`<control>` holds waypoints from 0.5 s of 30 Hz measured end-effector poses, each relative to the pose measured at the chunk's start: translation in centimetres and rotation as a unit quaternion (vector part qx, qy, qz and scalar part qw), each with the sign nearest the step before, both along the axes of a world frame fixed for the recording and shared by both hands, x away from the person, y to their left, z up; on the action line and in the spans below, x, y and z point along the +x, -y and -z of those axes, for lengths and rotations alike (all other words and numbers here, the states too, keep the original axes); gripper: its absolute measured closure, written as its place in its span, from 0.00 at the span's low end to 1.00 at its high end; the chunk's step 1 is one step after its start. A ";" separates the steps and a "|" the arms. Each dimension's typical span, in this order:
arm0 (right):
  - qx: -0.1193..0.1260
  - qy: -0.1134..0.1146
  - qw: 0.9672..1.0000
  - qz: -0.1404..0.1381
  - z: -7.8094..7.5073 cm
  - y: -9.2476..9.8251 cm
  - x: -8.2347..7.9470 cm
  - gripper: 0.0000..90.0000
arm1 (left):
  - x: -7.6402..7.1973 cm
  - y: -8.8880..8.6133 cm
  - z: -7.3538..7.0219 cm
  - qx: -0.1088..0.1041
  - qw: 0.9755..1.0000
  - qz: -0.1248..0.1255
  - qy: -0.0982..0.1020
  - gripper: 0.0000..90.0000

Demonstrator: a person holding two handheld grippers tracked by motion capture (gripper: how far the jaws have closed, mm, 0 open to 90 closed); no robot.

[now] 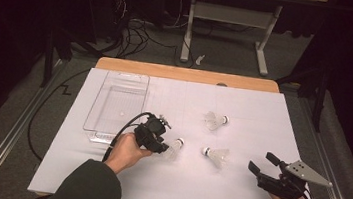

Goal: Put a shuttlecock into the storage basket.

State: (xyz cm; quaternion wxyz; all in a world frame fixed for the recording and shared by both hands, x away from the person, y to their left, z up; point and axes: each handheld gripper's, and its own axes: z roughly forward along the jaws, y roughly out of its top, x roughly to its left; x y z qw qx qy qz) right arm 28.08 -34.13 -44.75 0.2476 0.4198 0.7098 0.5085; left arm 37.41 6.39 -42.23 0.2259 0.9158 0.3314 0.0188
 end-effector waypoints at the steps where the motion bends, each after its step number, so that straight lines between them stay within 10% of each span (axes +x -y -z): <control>1: 0.000 0.000 1.000 0.000 0.0 0.0 0.0 0.26 | 0.0 0.1 0.1 0.001 1.000 0.001 -0.002 0.74; 15: -0.003 0.001 1.000 -0.001 0.0 0.0 0.0 0.26 | 0.4 0.2 0.5 -0.003 1.000 -0.007 -0.008 0.83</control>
